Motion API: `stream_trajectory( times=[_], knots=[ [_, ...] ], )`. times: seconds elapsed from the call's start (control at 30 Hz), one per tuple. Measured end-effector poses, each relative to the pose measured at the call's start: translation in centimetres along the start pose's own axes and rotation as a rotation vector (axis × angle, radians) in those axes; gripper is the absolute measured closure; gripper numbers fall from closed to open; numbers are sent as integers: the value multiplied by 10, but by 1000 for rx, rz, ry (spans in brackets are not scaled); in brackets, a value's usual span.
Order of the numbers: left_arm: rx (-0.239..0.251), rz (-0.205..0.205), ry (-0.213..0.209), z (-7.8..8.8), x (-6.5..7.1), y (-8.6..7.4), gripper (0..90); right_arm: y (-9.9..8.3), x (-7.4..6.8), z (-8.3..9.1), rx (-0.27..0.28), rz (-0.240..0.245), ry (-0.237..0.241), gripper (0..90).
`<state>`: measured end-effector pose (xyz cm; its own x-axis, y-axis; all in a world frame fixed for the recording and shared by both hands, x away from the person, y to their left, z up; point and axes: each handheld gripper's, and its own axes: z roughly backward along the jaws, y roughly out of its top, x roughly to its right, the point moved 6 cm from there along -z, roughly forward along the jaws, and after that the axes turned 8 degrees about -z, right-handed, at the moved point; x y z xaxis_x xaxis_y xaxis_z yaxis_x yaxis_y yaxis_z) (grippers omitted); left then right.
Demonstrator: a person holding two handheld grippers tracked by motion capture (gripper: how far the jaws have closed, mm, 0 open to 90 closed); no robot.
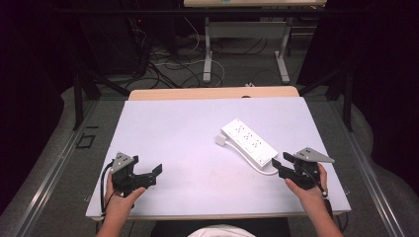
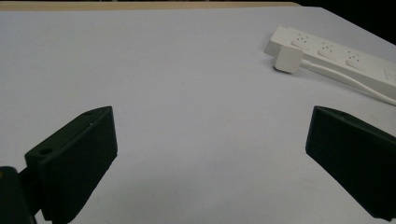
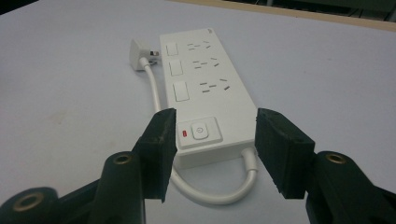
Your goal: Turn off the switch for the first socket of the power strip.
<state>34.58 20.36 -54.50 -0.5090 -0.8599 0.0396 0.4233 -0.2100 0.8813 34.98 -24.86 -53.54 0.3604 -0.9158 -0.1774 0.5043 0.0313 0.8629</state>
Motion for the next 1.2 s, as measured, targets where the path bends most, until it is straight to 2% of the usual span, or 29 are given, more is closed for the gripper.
stream_trajectory(
  times=[0.17,0.27,0.53,0.8,1.2],
  knots=[
    [0,2,1,0,0,0,26,9,2,1,-16,-21,-6,525],
    [3,5,3,0,0,0,26,15,3,-1,-24,-11,-7,548],
    [2,2,0,1,0,0,26,28,-5,-8,-46,9,12,606],
    [1,1,-2,1,0,0,26,38,-10,-14,-57,2,24,694],
    [-1,-1,-2,0,0,0,26,53,-9,-21,-119,26,45,790]
  ],
)
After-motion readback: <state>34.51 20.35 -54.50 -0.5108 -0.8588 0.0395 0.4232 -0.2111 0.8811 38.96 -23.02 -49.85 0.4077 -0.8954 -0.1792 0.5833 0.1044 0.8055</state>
